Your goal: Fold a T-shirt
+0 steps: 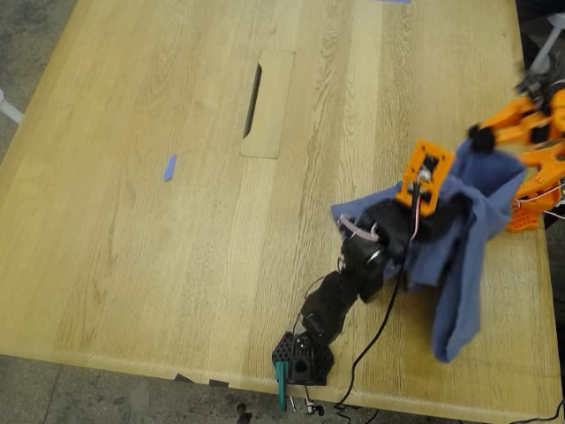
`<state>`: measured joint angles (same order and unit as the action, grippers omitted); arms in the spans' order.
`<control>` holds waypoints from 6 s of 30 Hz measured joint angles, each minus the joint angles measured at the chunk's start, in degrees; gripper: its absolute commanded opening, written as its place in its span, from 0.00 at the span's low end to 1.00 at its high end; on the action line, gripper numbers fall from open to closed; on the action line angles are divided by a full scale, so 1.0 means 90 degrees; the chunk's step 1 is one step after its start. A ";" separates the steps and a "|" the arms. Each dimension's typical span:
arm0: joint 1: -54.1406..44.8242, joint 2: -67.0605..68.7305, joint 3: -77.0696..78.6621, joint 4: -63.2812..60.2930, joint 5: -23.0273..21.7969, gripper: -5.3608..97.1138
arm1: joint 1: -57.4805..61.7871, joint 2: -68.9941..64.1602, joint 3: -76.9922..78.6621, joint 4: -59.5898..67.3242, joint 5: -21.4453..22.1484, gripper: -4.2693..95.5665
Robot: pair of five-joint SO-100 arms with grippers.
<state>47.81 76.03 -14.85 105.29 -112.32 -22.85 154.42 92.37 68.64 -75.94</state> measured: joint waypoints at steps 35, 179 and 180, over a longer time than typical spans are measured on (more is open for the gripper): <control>-0.5703 0.4863 1.3877 -0.8447 0.0439 0.05 | 0.4365 -0.2627 0.4697 -0.7656 -0.0059 0.04; -0.0693 0.7871 1.7686 -0.5234 0.0195 0.05 | 0.2656 0.3682 0.8711 -0.1074 -0.0146 0.04; -0.0723 0.7832 1.7832 -0.5361 0.0186 0.05 | 0.2656 0.3750 0.8887 -0.1172 -0.0146 0.04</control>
<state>41.31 146.51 145.63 57.04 -110.65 1.05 188.17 172.35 58.10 -77.26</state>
